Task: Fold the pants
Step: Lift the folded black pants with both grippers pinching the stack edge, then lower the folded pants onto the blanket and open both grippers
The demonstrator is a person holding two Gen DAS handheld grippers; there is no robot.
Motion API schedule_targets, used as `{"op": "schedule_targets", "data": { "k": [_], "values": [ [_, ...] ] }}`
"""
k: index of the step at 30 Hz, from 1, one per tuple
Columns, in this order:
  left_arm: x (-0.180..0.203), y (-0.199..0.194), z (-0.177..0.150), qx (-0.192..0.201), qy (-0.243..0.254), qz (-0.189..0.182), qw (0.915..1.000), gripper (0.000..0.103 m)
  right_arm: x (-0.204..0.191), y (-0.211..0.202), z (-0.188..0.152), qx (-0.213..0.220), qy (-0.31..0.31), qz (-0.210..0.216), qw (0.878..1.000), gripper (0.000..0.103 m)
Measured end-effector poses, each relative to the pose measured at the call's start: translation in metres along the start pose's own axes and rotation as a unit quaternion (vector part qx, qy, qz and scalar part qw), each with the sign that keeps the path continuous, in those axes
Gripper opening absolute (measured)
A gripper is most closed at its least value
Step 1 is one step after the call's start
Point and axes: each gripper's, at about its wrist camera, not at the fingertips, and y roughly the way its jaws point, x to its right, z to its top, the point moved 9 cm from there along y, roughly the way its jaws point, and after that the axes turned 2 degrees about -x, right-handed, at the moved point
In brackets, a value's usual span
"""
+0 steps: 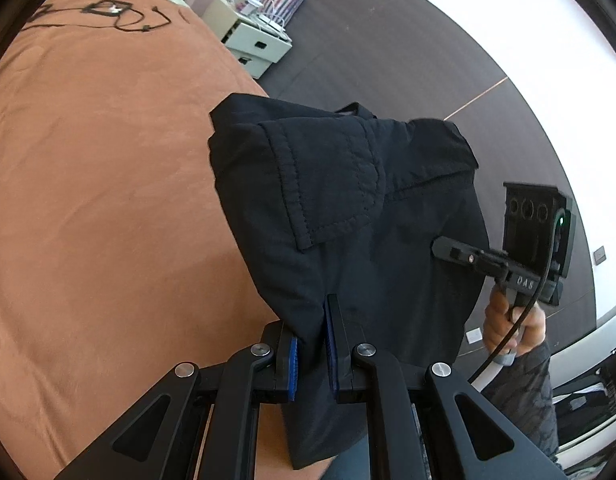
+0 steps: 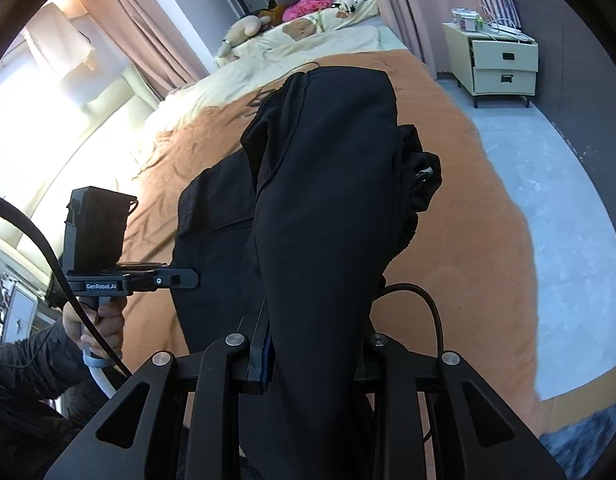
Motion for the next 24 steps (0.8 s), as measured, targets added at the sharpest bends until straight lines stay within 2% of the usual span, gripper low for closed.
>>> {"op": "schedule_targets", "data": {
  "k": [5, 9, 11, 12, 14, 15, 16, 18, 24],
  "values": [
    [-0.008, 0.023, 0.015, -0.003, 0.000, 0.001, 1.0000, 0.012, 0.007, 0.007, 0.010, -0.010, 0.000, -0.015, 1.000, 0.022],
    [-0.011, 0.031, 0.014, -0.008, 0.001, 0.002, 1.0000, 0.012, 0.009, 0.015, 0.012, -0.025, -0.003, -0.032, 0.999, 0.022],
    [-0.017, 0.035, 0.016, -0.007, -0.002, 0.015, 0.9999, 0.012, 0.011, 0.020, 0.016, -0.032, -0.002, -0.043, 0.999, 0.022],
    [-0.020, 0.036, 0.013, -0.010, -0.002, 0.025, 0.9996, 0.013, 0.014, 0.024, 0.020, -0.034, 0.002, -0.054, 0.998, 0.024],
    [-0.027, 0.040, 0.008, -0.025, -0.007, 0.051, 0.9983, 0.014, 0.024, 0.028, 0.022, -0.029, 0.034, -0.092, 0.995, 0.035],
    [-0.031, 0.041, 0.005, -0.030, -0.009, 0.060, 0.9977, 0.015, 0.033, 0.027, 0.019, -0.026, 0.057, -0.120, 0.991, 0.046],
    [-0.034, 0.041, 0.003, -0.033, -0.010, 0.065, 0.9973, 0.016, 0.039, 0.025, 0.017, -0.020, 0.076, -0.137, 0.987, 0.052],
    [-0.039, 0.036, -0.001, -0.032, -0.008, 0.072, 0.9969, 0.031, 0.043, 0.018, 0.011, -0.008, 0.103, -0.143, 0.984, 0.056],
    [-0.045, 0.011, -0.011, -0.027, -0.010, 0.076, 0.9967, 0.033, 0.019, -0.021, -0.015, 0.031, 0.131, -0.147, 0.980, 0.056]
  ]
}}
